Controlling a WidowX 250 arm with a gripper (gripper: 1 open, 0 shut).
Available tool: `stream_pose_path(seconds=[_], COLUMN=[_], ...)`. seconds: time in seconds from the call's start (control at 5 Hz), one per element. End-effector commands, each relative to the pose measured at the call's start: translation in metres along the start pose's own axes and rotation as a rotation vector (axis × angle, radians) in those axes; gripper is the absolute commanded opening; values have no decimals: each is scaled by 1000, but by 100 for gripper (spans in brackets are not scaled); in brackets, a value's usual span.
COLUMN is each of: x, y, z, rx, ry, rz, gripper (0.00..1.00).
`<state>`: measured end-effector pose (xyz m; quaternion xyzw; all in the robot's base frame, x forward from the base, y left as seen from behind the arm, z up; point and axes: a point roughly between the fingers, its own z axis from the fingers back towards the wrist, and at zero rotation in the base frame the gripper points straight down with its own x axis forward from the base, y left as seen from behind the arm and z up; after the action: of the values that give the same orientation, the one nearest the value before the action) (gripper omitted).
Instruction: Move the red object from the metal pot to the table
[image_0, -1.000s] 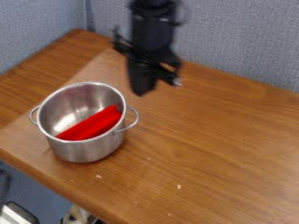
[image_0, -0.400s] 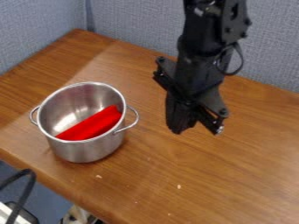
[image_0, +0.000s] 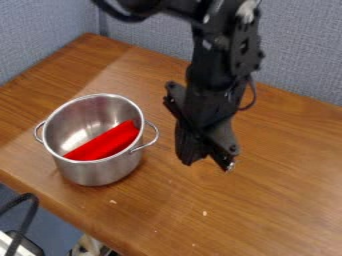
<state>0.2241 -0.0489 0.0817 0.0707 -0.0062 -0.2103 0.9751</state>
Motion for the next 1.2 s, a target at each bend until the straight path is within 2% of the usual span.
stream_pose_path(seconds=[0.0,0.2,0.4,1.0], x=[0,-3,-4,-6], y=[7,11,16,18], z=[-2,-7,-3,-6], rx=[43,70,104,196], ry=[-13,7,41,39], rz=[11,3,-10,-88], gripper=[0,0,0,0])
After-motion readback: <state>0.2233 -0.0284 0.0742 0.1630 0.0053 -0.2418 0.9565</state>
